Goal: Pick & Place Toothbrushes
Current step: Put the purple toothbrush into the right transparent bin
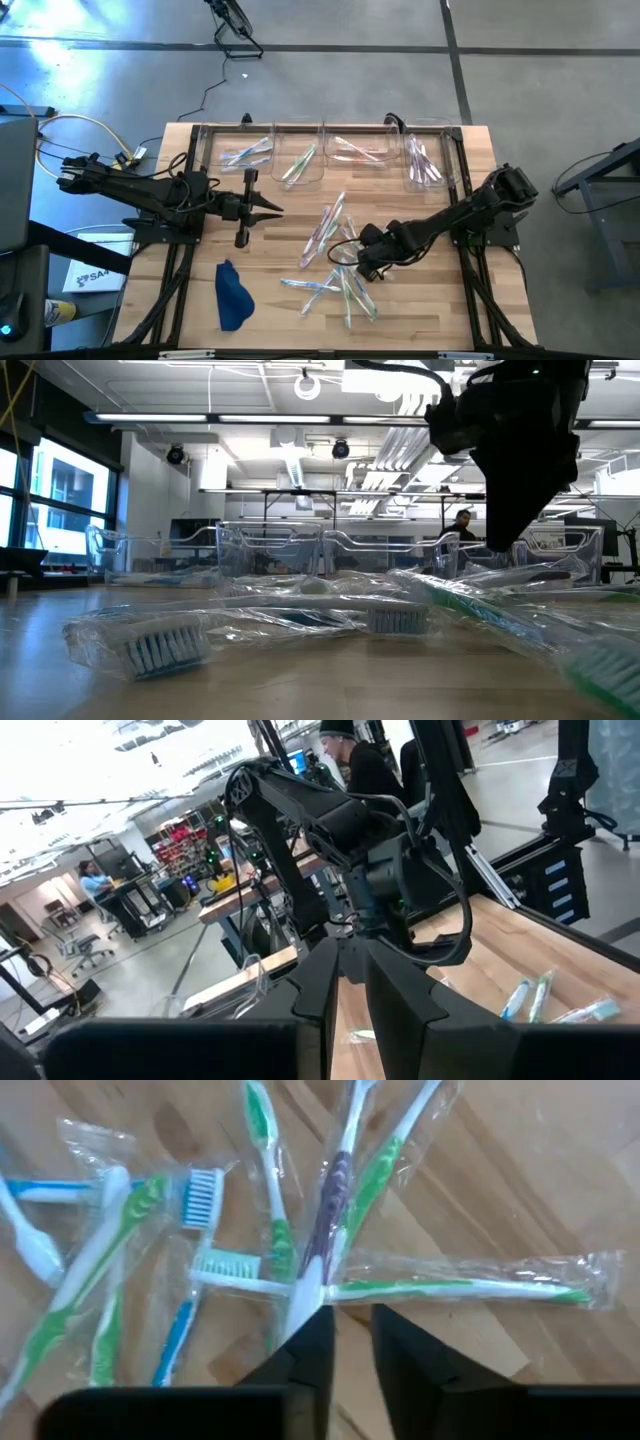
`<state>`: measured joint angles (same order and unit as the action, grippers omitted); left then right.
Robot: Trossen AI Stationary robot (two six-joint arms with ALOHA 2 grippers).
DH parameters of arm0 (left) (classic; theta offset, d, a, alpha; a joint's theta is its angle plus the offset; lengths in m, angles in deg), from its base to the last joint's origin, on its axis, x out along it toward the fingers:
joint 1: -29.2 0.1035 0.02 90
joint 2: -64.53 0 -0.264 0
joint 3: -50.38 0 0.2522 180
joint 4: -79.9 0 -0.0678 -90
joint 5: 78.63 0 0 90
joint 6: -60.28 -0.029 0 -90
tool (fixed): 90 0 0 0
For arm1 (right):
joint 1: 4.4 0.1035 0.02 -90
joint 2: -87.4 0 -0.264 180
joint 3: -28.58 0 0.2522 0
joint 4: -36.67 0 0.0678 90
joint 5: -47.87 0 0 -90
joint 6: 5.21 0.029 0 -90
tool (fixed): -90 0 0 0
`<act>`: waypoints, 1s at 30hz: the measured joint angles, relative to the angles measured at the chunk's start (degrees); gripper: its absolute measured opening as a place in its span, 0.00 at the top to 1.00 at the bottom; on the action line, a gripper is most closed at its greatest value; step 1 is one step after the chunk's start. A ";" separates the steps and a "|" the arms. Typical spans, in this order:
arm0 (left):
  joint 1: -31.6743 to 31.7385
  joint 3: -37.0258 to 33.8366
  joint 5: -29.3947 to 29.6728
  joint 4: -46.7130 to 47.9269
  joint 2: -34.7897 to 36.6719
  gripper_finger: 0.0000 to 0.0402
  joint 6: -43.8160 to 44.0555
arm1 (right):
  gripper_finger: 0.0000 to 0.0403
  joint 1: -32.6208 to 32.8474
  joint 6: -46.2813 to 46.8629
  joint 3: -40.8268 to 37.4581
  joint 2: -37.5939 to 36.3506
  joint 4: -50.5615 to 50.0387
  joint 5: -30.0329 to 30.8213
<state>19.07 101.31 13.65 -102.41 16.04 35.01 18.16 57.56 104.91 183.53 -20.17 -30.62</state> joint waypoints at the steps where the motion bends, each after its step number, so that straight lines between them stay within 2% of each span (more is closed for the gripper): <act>1: 0.00 0.00 0.00 0.00 0.00 0.88 0.09 | 0.81 -0.17 -0.02 0.00 -0.15 0.03 -0.08; 6: 0.00 0.00 0.02 0.00 0.00 0.88 0.09 | 0.64 -0.57 -0.02 0.00 -0.24 0.28 -3.72; 9: 0.00 0.00 0.02 -0.02 0.00 0.88 0.11 | 0.59 -0.58 -0.46 -0.02 -0.06 0.45 -4.25; 17: 0.00 0.00 0.04 -0.02 0.00 0.88 0.92 | 0.59 -0.54 -1.53 -0.02 0.11 2.28 -4.05; 30: 0.00 0.00 0.08 0.17 -0.01 0.88 1.63 | 0.60 1.58 -1.53 -0.09 5.25 4.84 -4.47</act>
<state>19.07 101.31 13.73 -102.24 16.03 36.63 19.74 56.03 104.82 188.78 -15.33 -35.09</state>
